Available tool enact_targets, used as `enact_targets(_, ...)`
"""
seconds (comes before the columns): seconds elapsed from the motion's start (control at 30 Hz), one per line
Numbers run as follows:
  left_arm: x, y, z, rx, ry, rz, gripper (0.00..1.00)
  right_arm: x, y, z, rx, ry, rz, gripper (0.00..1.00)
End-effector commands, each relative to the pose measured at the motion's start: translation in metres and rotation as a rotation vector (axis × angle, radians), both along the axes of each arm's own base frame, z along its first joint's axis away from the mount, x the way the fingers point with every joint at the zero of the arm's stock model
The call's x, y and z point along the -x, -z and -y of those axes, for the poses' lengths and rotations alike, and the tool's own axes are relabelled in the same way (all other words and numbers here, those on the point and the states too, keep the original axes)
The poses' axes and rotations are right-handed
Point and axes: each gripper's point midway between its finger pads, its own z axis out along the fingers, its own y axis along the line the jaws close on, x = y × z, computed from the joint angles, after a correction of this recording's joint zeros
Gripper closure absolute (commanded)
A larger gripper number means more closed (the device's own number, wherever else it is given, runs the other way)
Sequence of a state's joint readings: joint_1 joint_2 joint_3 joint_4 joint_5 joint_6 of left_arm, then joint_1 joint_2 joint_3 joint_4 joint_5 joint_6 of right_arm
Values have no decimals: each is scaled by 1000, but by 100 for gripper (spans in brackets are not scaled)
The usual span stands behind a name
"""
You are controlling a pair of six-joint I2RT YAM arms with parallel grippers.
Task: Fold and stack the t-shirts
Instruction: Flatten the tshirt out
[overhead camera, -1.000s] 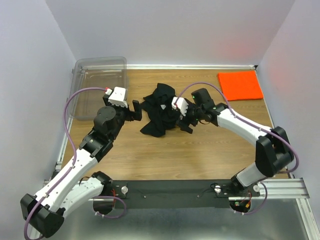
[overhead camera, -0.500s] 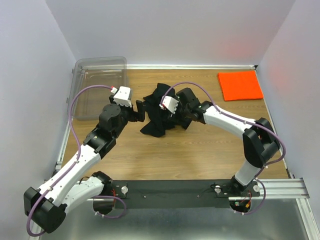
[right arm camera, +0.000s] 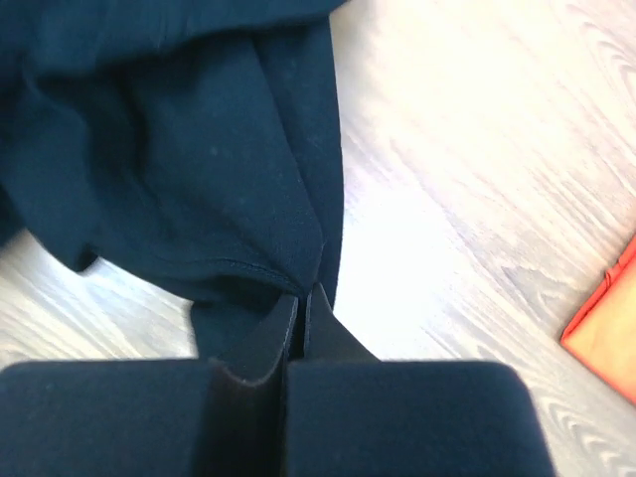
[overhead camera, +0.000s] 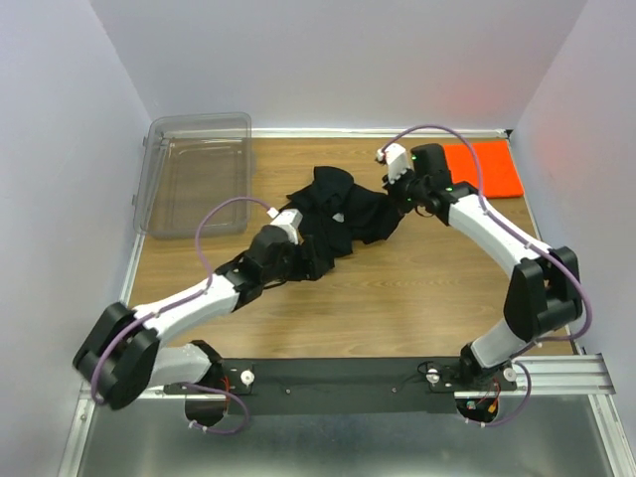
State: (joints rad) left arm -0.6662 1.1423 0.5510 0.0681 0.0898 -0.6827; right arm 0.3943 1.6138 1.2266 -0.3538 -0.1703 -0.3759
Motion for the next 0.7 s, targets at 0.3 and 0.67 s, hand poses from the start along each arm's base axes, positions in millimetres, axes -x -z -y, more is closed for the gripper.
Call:
enact_targets(0.3,-56,63,76,-268,34,-73,31,22,-27,-5,-276,-8,-78,99)
enact_targets(0.67,-85,-38,37,-400,-160,124,100,3,-87,66,-284,162,109,99)
